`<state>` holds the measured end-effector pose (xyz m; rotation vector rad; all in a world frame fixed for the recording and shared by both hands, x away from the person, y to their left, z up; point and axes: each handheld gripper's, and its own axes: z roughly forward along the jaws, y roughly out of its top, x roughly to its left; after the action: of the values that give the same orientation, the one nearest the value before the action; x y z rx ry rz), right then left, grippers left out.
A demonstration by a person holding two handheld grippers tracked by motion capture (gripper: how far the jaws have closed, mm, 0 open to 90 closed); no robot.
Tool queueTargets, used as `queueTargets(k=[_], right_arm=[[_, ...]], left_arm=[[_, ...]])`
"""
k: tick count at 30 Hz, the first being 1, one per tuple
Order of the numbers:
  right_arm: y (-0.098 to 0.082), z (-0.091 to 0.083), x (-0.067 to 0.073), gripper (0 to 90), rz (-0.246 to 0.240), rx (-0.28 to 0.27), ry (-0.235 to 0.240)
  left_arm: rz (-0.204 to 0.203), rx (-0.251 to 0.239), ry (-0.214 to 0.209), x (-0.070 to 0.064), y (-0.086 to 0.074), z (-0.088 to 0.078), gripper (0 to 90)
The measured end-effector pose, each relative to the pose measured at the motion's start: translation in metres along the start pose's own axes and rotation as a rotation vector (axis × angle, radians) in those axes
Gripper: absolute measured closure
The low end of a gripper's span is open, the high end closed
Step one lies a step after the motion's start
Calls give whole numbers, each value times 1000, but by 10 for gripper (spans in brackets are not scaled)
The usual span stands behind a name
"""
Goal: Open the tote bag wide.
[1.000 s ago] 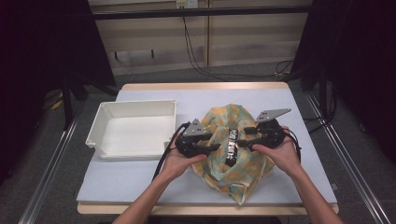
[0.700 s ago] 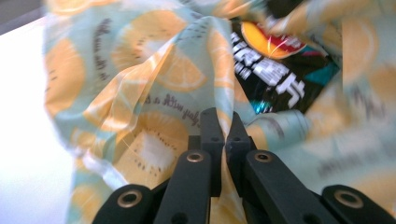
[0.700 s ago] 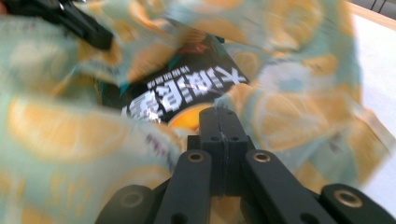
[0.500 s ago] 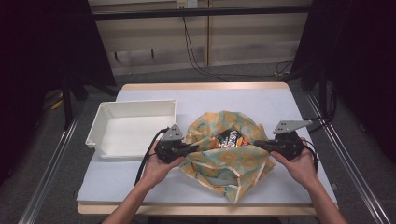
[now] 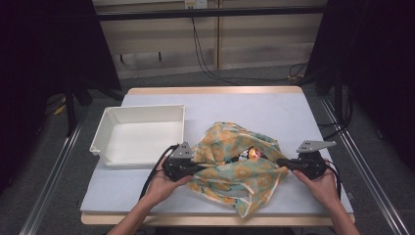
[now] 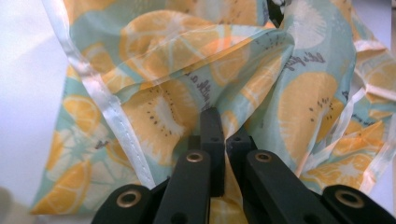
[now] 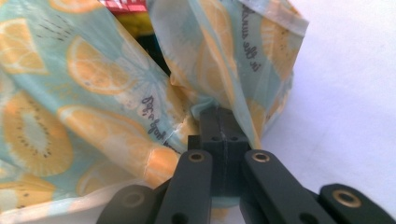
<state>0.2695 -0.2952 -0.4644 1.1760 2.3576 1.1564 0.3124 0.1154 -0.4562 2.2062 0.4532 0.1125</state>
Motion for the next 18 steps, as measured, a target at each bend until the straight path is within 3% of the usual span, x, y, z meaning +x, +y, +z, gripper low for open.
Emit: queueTargets(k=[6,8,11,13,15,18], right_arm=[[-6,15,3,900,-9,34,9],[-9,19,3,900,-6,45,7],[-9,22,1,900,-1,39,14],[-9,22,2,900,12,36,11],[-8,20,3,900,6,35,12],[-4,5,5,794,13,-24,38]], left_arm=[[-7,20,-28,-1,-10,6,900],[13,43,-21,-3,-12,8,898],[1,27,-18,-5,-14,11,890],[-10,35,-19,-5,-14,10,853],[-16,8,-23,-7,-14,9,792],[-6,-25,-20,-12,-7,0,631]])
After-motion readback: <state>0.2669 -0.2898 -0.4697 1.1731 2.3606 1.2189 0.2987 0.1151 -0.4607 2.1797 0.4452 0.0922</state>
